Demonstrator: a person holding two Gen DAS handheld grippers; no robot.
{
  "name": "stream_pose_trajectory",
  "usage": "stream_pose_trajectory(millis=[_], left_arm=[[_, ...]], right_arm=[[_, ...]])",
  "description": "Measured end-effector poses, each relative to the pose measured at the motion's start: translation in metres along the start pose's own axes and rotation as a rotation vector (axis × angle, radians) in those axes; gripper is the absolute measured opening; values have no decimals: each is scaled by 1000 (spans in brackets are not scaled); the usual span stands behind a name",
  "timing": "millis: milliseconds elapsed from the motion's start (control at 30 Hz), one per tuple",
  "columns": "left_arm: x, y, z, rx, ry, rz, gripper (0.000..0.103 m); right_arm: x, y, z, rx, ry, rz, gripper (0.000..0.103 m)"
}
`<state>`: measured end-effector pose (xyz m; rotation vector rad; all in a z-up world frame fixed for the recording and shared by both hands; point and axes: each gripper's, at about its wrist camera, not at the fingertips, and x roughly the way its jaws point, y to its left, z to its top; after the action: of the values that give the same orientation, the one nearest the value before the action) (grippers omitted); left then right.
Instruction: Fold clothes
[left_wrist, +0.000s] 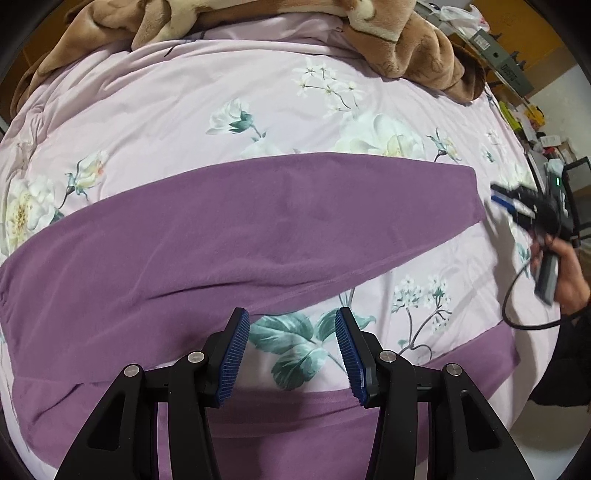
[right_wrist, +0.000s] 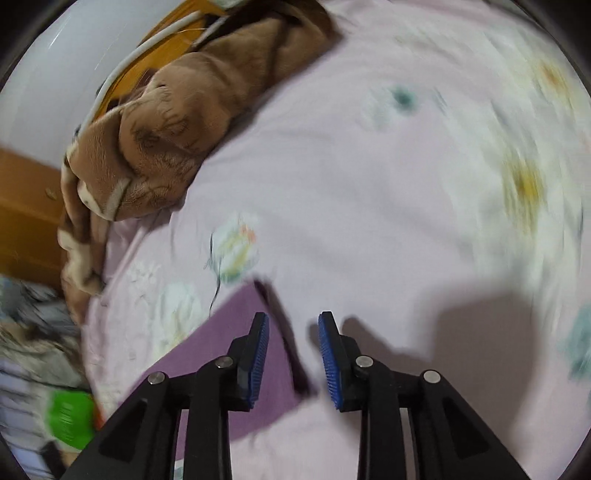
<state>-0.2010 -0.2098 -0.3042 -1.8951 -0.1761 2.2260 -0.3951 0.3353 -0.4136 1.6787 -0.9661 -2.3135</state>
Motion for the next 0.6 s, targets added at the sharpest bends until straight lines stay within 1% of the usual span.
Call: stream_pose_trajectory(millis=[100, 200, 233, 267, 300, 367, 400, 467, 533, 567, 600], left_arm=[[6, -1, 0, -3, 9, -10, 50], [9, -4, -3, 17, 20, -8, 50], [10, -5, -4, 22, 25, -6, 50], [10, -5, -6, 25, 29, -3, 50], [10, -3, -7, 25, 32, 1, 50], [9, 1, -9, 15, 34, 7, 50], [8, 3, -10, 8, 32, 9, 50], [7, 8, -9, -5, 25, 13, 50], [6, 13, -8, -16, 17, 17, 50], [6, 15, -8, -21, 14, 21, 50], [7, 18, -8, -29, 14, 27, 50]], right_arm=[[12, -14, -27, 80, 60, 73, 30], [32, -16, -39, 130, 70, 88, 31], [32, -17, -39, 144, 54, 84, 30], [32, -18, -38, 158, 38, 79, 24], [31, -19, -37, 171, 22, 75, 11], [21, -14, -34, 150, -2, 72, 9], [17, -12, -32, 132, -5, 62, 8], [10, -7, -28, 98, -10, 40, 8], [10, -14, -24, 123, -18, -4, 7], [9, -20, -22, 144, -24, -31, 9], [7, -26, -23, 176, -18, -32, 9]])
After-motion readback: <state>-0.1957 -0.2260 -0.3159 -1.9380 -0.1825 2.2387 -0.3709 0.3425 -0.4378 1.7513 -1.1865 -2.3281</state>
